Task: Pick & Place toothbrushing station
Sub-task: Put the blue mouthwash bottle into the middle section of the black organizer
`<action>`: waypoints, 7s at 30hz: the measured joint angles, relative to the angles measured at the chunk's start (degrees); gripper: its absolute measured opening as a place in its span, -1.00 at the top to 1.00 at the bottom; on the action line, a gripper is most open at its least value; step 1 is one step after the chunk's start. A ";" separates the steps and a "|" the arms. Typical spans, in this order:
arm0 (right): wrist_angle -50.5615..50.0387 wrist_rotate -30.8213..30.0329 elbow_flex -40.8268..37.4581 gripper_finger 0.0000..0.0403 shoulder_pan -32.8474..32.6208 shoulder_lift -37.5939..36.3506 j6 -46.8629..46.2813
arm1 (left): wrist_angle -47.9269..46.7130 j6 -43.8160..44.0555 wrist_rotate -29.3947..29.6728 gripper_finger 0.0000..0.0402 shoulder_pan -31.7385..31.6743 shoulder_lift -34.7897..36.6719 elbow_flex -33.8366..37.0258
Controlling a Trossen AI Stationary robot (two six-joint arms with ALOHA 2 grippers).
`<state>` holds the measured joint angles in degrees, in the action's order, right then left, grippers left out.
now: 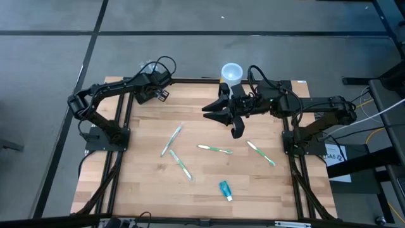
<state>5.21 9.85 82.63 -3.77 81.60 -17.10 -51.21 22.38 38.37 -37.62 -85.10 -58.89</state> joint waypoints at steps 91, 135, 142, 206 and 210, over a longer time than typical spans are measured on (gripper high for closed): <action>-32.76 -4.97 -0.02 0.46 11.17 -14.47 6.53 | -15.63 -52.01 -40.69 0.37 -12.75 23.94 -21.06; -33.35 -13.49 -0.02 0.46 1.25 -14.51 5.06 | -18.64 -72.71 -17.77 -0.07 -9.17 -3.11 -17.16; -34.60 -13.56 -0.04 0.46 1.25 -15.00 4.02 | -18.01 -73.56 -19.45 -0.12 -9.17 -5.81 -17.16; -38.27 -16.96 -0.07 0.46 1.25 -18.60 2.60 | -14.26 -73.81 -21.56 0.58 -11.88 -9.57 -17.16; -38.27 -16.96 -0.07 0.46 1.25 -18.60 2.71 | -14.32 -71.94 -21.35 0.58 -11.88 -9.55 -17.16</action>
<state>-33.06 -7.11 82.56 -2.52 63.00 -14.39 -65.53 -49.55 17.02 -49.50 -94.65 -76.05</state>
